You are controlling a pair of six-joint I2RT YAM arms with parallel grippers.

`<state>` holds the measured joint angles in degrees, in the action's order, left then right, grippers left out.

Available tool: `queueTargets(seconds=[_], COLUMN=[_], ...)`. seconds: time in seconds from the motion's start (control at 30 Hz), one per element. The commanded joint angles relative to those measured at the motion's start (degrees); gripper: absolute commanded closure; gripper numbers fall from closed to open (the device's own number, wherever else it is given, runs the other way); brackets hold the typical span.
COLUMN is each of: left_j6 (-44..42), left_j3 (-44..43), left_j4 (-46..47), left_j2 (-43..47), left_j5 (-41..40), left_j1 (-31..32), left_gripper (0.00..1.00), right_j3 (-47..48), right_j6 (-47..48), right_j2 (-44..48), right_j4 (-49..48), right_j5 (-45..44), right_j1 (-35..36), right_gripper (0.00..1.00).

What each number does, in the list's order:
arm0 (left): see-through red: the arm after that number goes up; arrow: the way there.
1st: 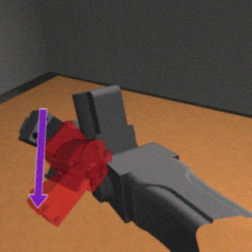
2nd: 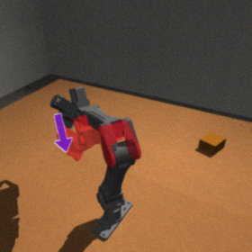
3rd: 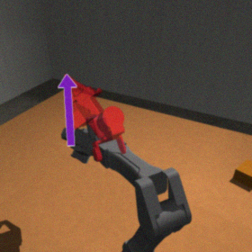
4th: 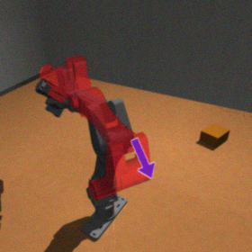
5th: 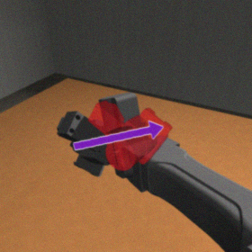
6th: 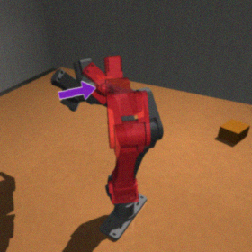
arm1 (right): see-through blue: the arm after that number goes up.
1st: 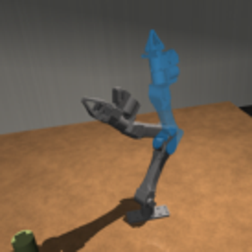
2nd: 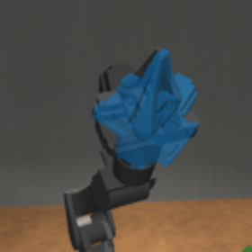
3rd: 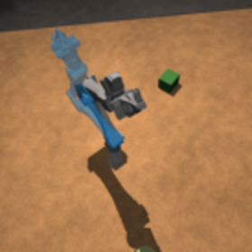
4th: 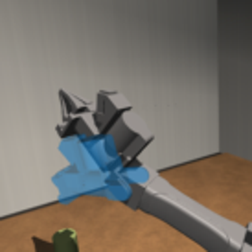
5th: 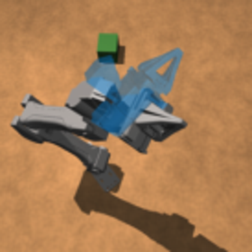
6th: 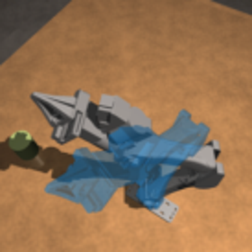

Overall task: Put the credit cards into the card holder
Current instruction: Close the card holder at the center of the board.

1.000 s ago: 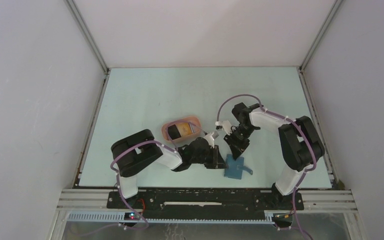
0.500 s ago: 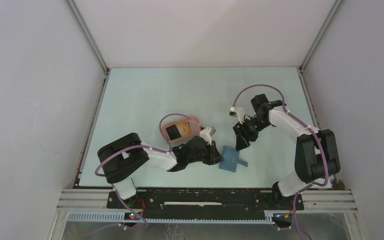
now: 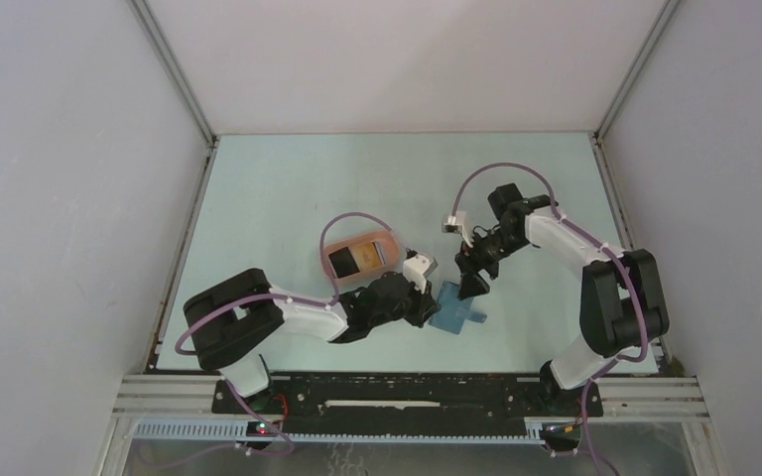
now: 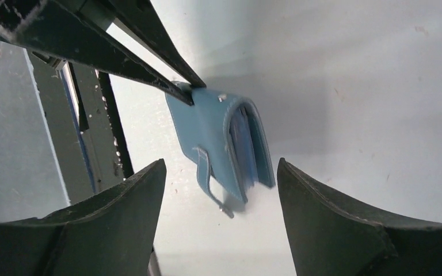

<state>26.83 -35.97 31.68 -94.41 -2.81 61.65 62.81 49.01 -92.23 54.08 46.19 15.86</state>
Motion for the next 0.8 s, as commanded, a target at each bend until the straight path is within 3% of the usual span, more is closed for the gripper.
queueTargets(seconds=[0.0,0.37,0.5,0.6,0.7,0.73,0.77], left_j6=[-7.71,-12.09,-12.97,-13.12,-12.59,-12.33,-11.98], left_j3=[1.64,4.0,4.2,4.94,6.26,6.75,7.23], left_j4=[2.55,8.12,8.58,9.3,10.26,10.66,10.83], left_j2=[2.45,3.42,3.65,4.26,5.51,6.06,6.67], left_j5=[-2.85,-3.51,-3.69,-4.76,-6.52,-7.15,-7.93], left_j1=[0.89,2.82,3.17,3.22,3.3,3.3,3.3], left_gripper=[1.0,1.0,1.0,1.0,1.0,0.98,0.92], right_j3=[-0.01,0.55,0.76,1.51,2.01,1.97,1.96], right_j6=[7.62,9.71,11.9,13.78,14.7,15.23,15.57], right_j2=[1.85,-2.16,-3.11,-3.75,-3.27,-2.85,-2.41], right_j4=[-3.12,-2.74,-0.7,1.76,3.57,4.16,4.59], right_j5=[-0.24,-1.88,-1.08,-0.35,0.93,1.64,2.18], right_j1=[3.26,6.8,7.58,8.04,7.96,7.88,7.87], right_gripper=[0.2,0.26,0.36,0.58,0.92,1.0,1.0])
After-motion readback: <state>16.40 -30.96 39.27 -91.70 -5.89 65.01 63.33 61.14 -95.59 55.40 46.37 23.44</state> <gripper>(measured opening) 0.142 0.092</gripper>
